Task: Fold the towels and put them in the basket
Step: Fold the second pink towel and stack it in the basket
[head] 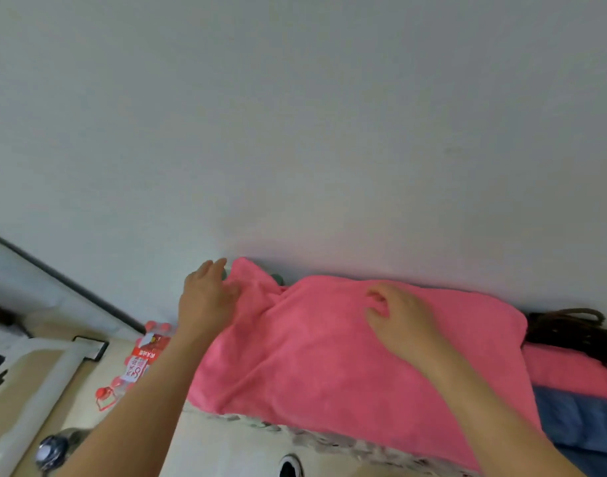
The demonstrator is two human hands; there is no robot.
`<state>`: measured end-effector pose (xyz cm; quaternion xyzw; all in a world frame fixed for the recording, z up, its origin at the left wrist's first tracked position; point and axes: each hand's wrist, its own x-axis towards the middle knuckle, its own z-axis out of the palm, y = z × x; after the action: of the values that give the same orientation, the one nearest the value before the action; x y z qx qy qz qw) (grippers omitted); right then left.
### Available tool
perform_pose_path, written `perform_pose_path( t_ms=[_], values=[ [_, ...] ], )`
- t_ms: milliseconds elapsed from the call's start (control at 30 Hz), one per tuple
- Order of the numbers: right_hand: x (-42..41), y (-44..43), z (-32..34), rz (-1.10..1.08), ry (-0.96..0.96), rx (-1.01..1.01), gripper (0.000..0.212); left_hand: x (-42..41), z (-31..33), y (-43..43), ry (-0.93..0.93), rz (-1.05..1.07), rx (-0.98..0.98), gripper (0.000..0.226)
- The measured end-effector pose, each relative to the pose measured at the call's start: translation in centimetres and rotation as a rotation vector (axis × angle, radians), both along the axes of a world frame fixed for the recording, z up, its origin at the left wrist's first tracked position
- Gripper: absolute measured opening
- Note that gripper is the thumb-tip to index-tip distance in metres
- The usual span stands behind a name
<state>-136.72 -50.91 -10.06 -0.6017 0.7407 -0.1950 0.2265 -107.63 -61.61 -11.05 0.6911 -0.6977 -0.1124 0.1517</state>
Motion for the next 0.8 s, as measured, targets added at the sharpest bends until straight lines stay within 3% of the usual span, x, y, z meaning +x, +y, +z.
perform_pose_path(
  t_ms=[133,200,333,433,467,633,800],
  values=[
    [7.0,-4.4,0.0,0.085,-0.101,-0.044,0.032,1.1,-1.0,0.6,-0.02,0.001,0.203,0.051],
    [9.6,-6.5,0.0,0.134,-0.088,-0.021,0.034,1.5,-0.3,1.1,0.059,0.0,0.235,0.041],
    [13.1,-9.4,-0.4,0.223,-0.041,0.097,0.041,4.3,1.7,1.9,0.695,0.094,0.387,0.017],
    [14.5,-10.2,-0.9,0.332,0.087,0.181,0.048,7.0,2.9,2.2,1.179,0.152,0.557,0.035],
    [14.9,-10.3,-1.0,0.365,0.117,0.206,0.049,7.8,3.2,2.3,1.264,0.132,0.646,0.038],
    [16.2,-10.9,-0.7,0.437,0.179,0.253,0.032,10.4,1.7,2.2,1.19,-0.019,0.86,0.046],
    [16.6,-11.9,-0.2,0.317,0.272,0.201,0.014,10.1,1.0,2.0,1.05,-0.123,0.624,0.037]
  ],
)
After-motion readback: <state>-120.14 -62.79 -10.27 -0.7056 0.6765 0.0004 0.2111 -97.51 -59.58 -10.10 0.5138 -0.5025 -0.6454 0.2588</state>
